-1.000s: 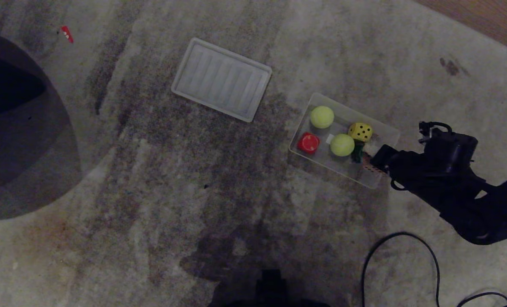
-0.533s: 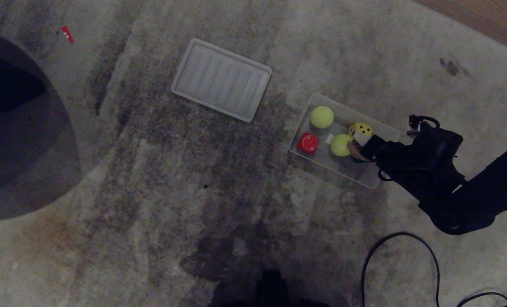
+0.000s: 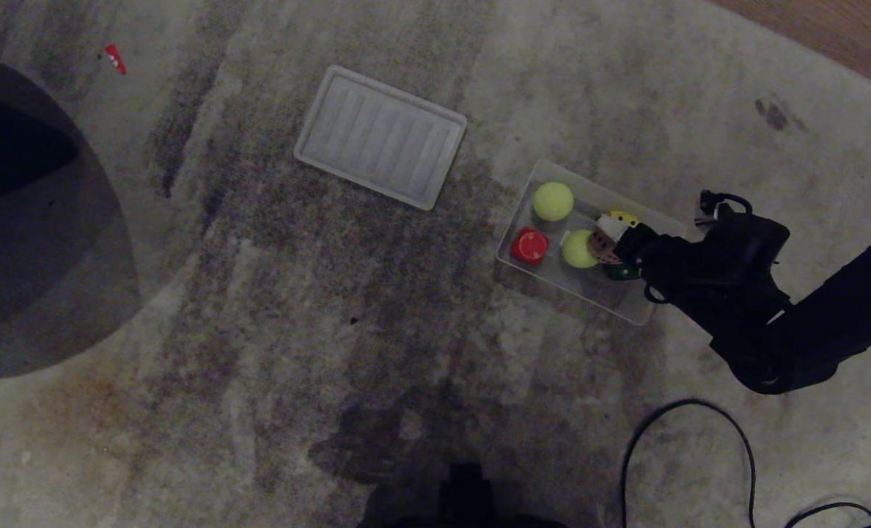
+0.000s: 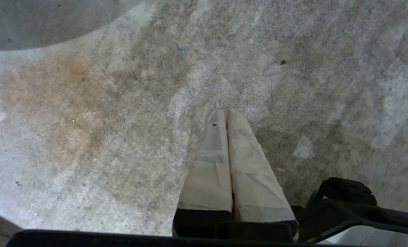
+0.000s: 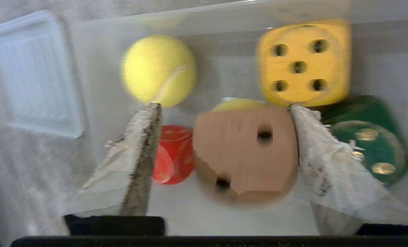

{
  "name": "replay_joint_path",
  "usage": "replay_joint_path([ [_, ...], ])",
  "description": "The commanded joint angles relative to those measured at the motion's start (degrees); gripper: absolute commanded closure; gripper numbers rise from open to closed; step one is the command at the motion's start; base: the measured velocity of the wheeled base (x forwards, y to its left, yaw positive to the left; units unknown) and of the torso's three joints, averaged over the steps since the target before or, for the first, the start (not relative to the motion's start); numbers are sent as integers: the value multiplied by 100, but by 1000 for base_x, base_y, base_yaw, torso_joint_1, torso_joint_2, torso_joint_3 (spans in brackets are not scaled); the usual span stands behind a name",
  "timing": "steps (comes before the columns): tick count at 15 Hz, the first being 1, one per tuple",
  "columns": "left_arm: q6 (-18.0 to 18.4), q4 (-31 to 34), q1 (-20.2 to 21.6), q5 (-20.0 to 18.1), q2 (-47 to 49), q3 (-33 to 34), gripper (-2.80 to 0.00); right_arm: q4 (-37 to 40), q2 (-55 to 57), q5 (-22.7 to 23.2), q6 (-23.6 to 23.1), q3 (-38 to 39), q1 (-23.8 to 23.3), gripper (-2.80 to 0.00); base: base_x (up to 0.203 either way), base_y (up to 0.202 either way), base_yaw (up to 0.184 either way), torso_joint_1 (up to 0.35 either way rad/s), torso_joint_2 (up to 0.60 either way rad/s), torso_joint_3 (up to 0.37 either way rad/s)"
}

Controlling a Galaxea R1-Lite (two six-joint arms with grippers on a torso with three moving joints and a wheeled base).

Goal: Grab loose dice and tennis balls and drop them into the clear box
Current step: Put the toys in the box

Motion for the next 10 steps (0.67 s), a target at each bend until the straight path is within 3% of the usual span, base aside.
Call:
replay_joint_path([
  [1,-8,-2,0,4,-2,9,0,-31,-84,44,3,-25,3,-280,0,0,0,0,0,0],
  [8,-8,-2,0,4,-2,9,0,-4,178,115,-50,-402,126,-280,0,0,0,0,0,0],
  [10,-8,-2,0,4,6,9,0,20,-28,132,-51,-121,133,-280,0,0,0,0,0,0],
])
